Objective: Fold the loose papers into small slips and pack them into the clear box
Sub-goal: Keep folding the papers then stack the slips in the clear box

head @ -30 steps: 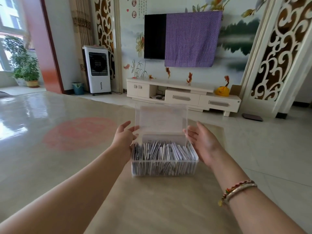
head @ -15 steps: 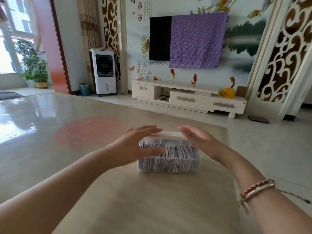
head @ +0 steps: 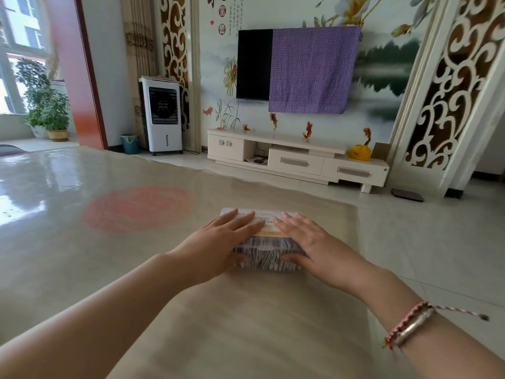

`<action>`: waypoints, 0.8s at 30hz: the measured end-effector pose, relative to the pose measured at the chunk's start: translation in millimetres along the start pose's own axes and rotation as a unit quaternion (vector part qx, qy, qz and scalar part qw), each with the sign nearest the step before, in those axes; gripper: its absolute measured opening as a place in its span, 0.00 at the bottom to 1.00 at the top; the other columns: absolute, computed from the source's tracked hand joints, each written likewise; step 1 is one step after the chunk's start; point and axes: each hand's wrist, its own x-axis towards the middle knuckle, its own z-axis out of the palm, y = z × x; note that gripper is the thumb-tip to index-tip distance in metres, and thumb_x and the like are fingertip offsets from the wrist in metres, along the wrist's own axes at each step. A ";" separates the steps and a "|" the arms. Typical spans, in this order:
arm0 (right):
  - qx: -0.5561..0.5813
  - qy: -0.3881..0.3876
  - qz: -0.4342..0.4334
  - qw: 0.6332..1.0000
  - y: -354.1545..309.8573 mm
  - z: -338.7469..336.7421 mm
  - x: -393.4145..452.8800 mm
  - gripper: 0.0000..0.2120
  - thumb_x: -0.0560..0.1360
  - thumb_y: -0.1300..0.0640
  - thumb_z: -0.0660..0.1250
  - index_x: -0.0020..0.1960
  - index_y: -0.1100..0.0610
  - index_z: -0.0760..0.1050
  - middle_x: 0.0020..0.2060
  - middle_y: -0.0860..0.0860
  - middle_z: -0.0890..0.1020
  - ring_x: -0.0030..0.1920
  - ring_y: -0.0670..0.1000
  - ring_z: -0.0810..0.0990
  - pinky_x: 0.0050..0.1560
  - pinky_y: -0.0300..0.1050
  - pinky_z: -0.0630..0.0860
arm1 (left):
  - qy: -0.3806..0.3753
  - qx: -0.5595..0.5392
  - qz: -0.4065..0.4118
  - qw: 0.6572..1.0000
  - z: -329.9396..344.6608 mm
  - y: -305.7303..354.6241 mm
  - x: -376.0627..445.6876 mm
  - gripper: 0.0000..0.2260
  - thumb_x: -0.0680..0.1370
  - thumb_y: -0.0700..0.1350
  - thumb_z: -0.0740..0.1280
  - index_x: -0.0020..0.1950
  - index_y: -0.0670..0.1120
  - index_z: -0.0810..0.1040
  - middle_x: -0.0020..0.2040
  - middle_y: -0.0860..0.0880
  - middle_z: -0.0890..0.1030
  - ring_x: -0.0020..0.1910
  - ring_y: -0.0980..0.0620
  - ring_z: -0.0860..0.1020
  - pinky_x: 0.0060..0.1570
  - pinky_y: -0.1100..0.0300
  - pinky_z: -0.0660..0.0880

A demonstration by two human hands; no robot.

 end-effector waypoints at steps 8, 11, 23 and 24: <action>0.267 0.000 0.135 0.954 9.0 -5.7 -7.7 0.61 0.64 0.38 0.75 0.76 0.44 0.31 0.77 0.48 0.53 0.76 0.51 0.57 0.72 0.46 0.56 | 0.123 -0.273 -0.201 0.933 7.6 1.1 -9.9 0.49 0.66 0.55 0.77 0.78 0.54 0.51 0.77 0.53 0.56 0.75 0.49 0.58 0.72 0.47 0.59; 0.316 -0.074 0.204 0.923 20.1 -7.8 -8.4 0.60 0.64 0.41 0.76 0.77 0.48 0.34 0.75 0.51 0.63 0.73 0.52 0.64 0.71 0.47 0.60 | 0.107 -0.368 -0.278 0.881 21.3 -1.0 -14.5 0.41 0.61 0.57 0.80 0.68 0.50 0.67 0.65 0.51 0.74 0.59 0.52 0.75 0.59 0.51 0.75; 0.342 0.223 0.208 0.889 61.0 3.7 53.7 0.38 0.69 0.52 0.77 0.74 0.53 0.63 0.69 0.49 0.73 0.70 0.47 0.69 0.66 0.42 0.64 | 0.122 -0.496 -0.247 0.824 14.1 -25.4 110.5 0.30 0.71 0.37 0.75 0.66 0.42 0.62 0.55 0.49 0.77 0.45 0.59 0.76 0.34 0.72 0.75; 0.344 0.238 0.220 0.881 72.8 4.0 63.8 0.37 0.69 0.53 0.76 0.73 0.54 0.64 0.69 0.49 0.73 0.70 0.48 0.69 0.66 0.41 0.64 | 0.119 -0.502 -0.243 0.822 16.3 -28.5 131.8 0.31 0.71 0.35 0.75 0.67 0.40 0.61 0.56 0.48 0.76 0.44 0.60 0.75 0.33 0.73 0.74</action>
